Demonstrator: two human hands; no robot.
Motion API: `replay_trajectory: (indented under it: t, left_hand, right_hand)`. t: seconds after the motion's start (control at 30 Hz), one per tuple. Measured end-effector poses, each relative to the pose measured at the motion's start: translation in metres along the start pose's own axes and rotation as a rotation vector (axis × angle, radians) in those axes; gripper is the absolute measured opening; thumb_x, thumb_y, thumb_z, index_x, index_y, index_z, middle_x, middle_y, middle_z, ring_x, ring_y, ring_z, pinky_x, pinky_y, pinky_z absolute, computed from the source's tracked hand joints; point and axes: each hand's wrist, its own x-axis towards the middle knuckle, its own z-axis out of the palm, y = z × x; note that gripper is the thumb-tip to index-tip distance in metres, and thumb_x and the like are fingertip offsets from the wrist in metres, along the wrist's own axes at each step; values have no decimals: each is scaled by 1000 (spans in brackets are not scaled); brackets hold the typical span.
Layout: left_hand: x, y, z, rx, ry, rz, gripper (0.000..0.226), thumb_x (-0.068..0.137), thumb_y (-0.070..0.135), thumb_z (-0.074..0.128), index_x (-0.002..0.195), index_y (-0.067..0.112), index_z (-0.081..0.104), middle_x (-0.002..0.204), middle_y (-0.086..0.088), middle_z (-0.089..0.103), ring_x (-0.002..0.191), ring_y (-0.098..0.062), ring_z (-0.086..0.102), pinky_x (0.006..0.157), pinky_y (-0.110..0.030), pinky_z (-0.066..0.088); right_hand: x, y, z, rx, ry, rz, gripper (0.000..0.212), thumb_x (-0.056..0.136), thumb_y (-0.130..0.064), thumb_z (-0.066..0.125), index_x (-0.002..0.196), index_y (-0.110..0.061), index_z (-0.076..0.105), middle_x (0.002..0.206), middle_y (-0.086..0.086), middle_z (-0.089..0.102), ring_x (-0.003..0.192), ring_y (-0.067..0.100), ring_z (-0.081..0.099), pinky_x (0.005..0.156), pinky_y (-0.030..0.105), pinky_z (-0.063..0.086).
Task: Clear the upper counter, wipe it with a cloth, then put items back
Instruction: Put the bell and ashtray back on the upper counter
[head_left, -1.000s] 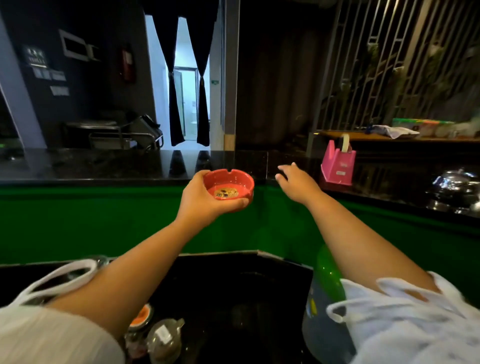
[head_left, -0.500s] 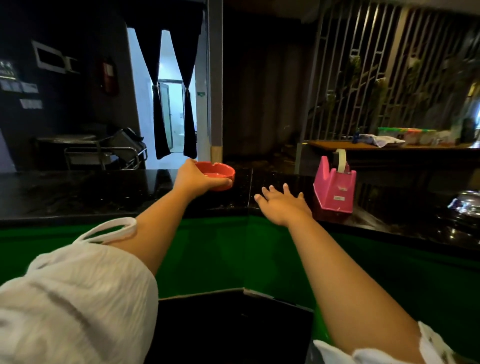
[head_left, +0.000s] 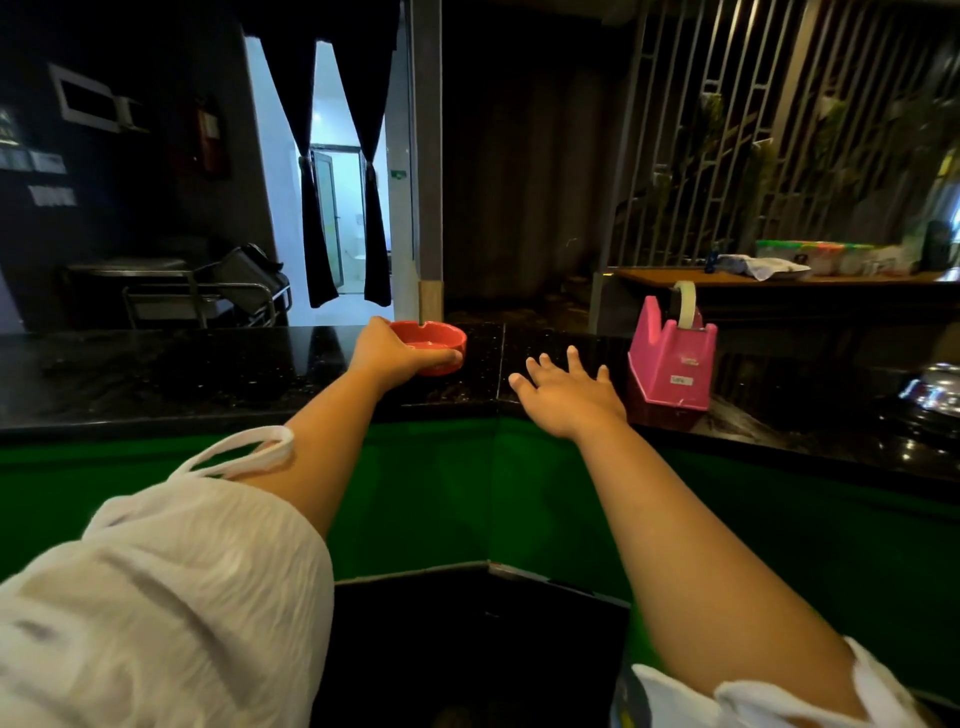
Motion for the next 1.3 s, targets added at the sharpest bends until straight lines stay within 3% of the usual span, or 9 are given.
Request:
replay_trajectory:
  t: [0.23,0.4,0.47,0.6,0.73,0.8,0.93,1.1,1.3]
  left_hand:
    - [1,-3,-1,30,-20,-31,94,62,44,82,135,5,38,133,-12,49,120,-28,51,80,-26,46]
    - [-1,-2,-3,77,-15,-49,105,55,52,83,137,6,36,134,-12,49,120,-28,51,88,-33,50]
    - [-6,0,-5,81,-14,-58,118,52,54,83,142,5,24,139,-13,43,126,-31,46,96,-37,49]
    - [-25,2,-14,25,37,-72,154,26,75,74,148,11,6,149,-16,29,134,-36,37,104,-50,42]
    - [-68,3,-26,37,88,-23,112,75,53,68,150,7,-1,156,-18,13,143,-35,19,115,-48,26]
    - [-95,-3,-32,131,43,6,98,85,51,58,151,7,-1,158,-17,8,146,-31,10,117,-45,18]
    - [-163,-20,-60,201,-46,53,83,90,49,51,151,10,11,157,-10,21,144,-25,24,115,-38,24]
    - [-257,-54,-94,296,-79,65,72,92,47,48,148,10,24,151,-8,35,138,-22,35,111,-31,28]
    - [-356,-119,-119,337,-56,-4,64,92,42,50,144,10,32,147,-7,40,136,-19,38,110,-29,30]
  right_hand:
    - [-1,-1,1,-17,24,5,60,99,-52,11,152,-23,13,160,-2,6,147,23,-12,117,52,-4]
    - [-1,0,2,-17,47,-5,61,99,-52,12,152,-22,14,160,-3,8,147,22,-12,117,52,-4]
    - [-2,1,4,-21,78,-17,61,99,-52,12,152,-22,14,160,-3,9,147,21,-12,117,51,-4]
    - [-9,3,6,-56,183,-113,55,101,-43,15,152,-21,10,160,-5,8,147,18,-13,116,50,-7]
    - [-22,2,8,-86,234,-137,54,103,-40,14,152,-18,10,160,-4,8,147,16,-13,116,47,-10]
    - [-35,-4,11,-55,228,-97,55,103,-40,14,152,-16,9,160,-2,7,147,17,-13,116,46,-10]
    - [-79,-26,27,124,179,-117,58,102,-41,22,152,-16,9,161,0,0,146,20,-15,115,48,-12]
    - [-153,-72,67,494,209,-210,54,101,-36,35,149,-13,27,159,5,15,148,21,-7,117,49,-3]
    - [-233,-122,135,794,99,-339,48,100,-29,42,144,-11,36,156,6,26,148,18,2,117,36,13]
